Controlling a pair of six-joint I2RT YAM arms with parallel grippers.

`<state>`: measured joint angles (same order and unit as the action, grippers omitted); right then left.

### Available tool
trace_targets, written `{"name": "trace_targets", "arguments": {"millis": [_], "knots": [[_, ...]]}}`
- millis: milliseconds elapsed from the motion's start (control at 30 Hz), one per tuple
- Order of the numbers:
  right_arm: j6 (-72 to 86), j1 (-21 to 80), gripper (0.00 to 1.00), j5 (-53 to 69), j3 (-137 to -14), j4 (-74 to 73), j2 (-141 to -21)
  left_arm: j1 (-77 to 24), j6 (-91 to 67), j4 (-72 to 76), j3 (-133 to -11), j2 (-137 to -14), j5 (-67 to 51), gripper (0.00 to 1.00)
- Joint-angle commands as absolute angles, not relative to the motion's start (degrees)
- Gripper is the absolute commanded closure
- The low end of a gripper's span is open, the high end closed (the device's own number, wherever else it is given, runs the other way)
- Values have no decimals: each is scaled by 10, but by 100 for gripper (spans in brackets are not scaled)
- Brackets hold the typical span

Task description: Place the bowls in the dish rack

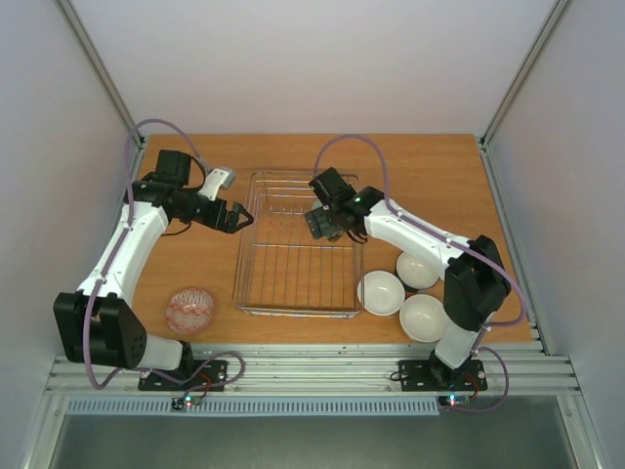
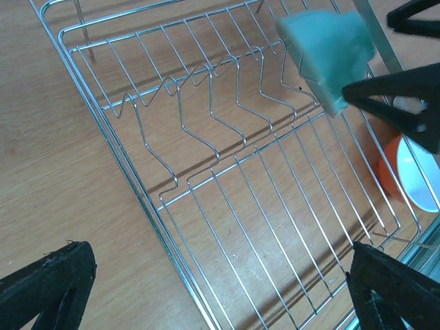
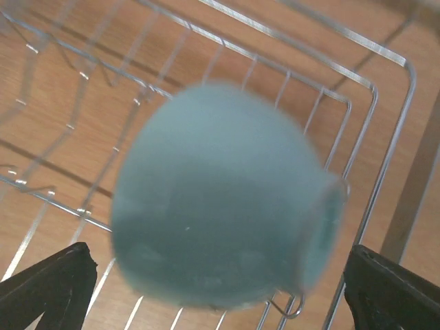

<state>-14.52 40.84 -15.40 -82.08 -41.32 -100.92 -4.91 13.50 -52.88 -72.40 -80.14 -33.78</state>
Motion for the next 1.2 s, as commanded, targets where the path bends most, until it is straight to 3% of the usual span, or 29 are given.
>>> {"name": "trace_targets", "arguments": {"millis": [0,267,433,633,733,833,967,1167], "knots": [[-170,403,2,-115,-849,-365,-945,-46,159,-552,-752,-793,-325,1],[-161,383,1,-111,-827,-354,-910,-8,195,-600,-727,-744,-286,1],[-142,371,2,-110,-775,-337,-873,91,343,-735,-711,-741,-268,1],[-115,342,1,-67,-722,-305,-835,112,530,-747,-556,-640,-152,15],[-107,325,1,-44,-703,-293,-822,122,570,-703,-474,-612,-77,28],[-100,317,2,-30,-688,-286,-814,151,604,-690,-447,-595,-83,34],[-94,314,2,-22,-676,-282,-807,184,624,-689,-449,-589,-103,34],[-91,314,1,-14,-672,-281,-799,212,635,-646,-436,-604,-127,27]]}}
